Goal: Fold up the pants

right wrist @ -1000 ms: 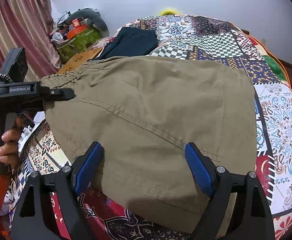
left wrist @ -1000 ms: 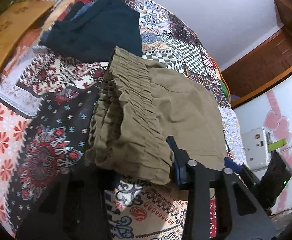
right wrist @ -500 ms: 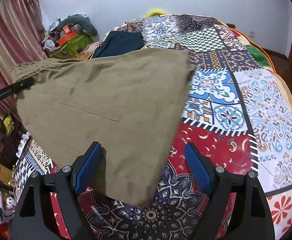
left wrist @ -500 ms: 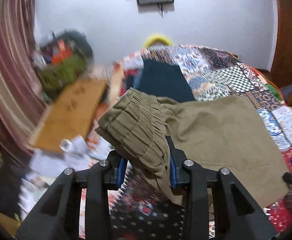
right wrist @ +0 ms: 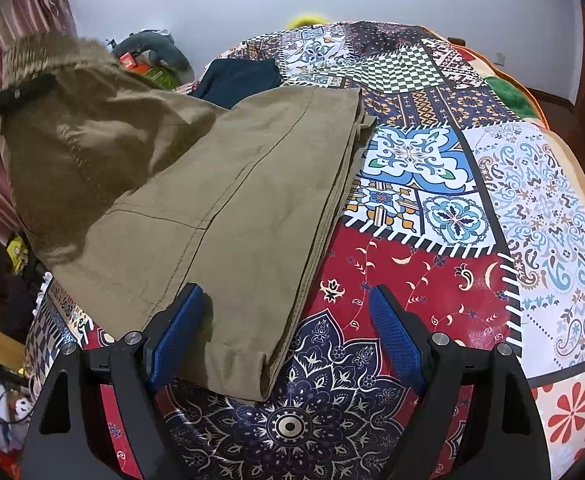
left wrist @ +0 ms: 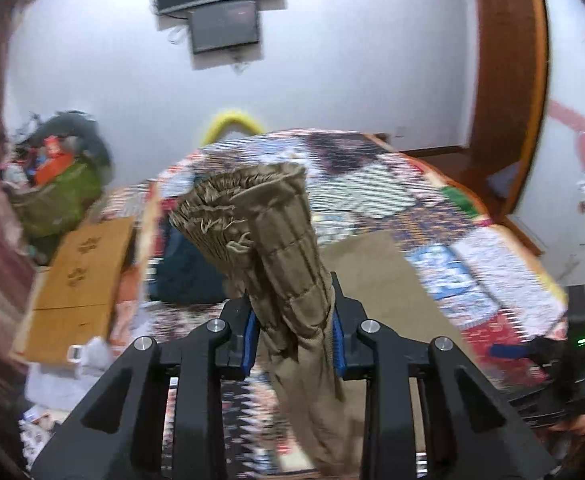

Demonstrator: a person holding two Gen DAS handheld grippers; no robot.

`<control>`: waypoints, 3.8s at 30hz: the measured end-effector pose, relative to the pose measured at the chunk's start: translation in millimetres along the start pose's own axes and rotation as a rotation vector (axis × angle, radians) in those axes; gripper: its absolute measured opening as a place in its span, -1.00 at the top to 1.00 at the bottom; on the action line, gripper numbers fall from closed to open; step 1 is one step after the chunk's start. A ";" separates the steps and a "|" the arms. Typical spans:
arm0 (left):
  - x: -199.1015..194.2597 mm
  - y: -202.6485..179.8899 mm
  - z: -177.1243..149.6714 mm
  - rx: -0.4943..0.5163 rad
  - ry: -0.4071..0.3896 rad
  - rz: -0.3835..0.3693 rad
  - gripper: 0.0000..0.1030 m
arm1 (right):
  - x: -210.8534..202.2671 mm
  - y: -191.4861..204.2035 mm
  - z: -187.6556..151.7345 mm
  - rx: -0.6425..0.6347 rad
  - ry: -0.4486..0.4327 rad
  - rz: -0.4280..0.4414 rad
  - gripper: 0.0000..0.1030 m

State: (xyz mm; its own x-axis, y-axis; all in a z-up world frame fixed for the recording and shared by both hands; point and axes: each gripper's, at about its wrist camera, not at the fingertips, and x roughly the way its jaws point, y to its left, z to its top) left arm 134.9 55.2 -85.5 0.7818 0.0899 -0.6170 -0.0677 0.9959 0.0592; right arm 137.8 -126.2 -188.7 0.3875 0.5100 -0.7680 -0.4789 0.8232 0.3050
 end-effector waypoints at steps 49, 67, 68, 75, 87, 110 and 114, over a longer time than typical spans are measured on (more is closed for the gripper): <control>238.2 21.9 38.0 0.083 0.414 -0.027 -0.73 | -23.2 -26.5 -5.4 0.105 -0.045 -0.036 -0.60; 195.8 48.0 -47.4 0.158 0.508 0.049 -0.78 | -53.0 -49.3 1.5 0.114 -0.094 -0.128 -0.60; 182.7 54.4 -54.2 0.132 0.505 0.061 -0.85 | -56.3 -47.7 2.3 0.109 -0.103 -0.129 -0.60; 118.9 66.4 -83.1 0.043 0.484 0.029 -0.89 | -70.6 -28.6 8.0 0.053 -0.149 -0.114 -0.60; 61.3 32.6 -98.1 0.030 0.382 -0.070 -0.88 | -50.3 2.5 14.4 -0.011 -0.148 0.017 -0.34; 28.1 82.0 -72.2 -0.038 0.257 0.032 -0.73 | -29.3 2.1 18.1 -0.040 -0.051 0.031 0.08; 33.9 49.2 -45.0 -0.004 0.222 -0.075 -0.73 | -29.5 3.9 33.3 -0.067 -0.069 0.026 0.05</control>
State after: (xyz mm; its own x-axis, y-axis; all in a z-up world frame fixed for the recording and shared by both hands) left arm 130.3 107.4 -138.8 0.6296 0.0141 -0.7768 -0.0174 0.9998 0.0040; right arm 150.7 -129.7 -146.1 0.4265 0.5493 -0.7186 -0.5403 0.7919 0.2845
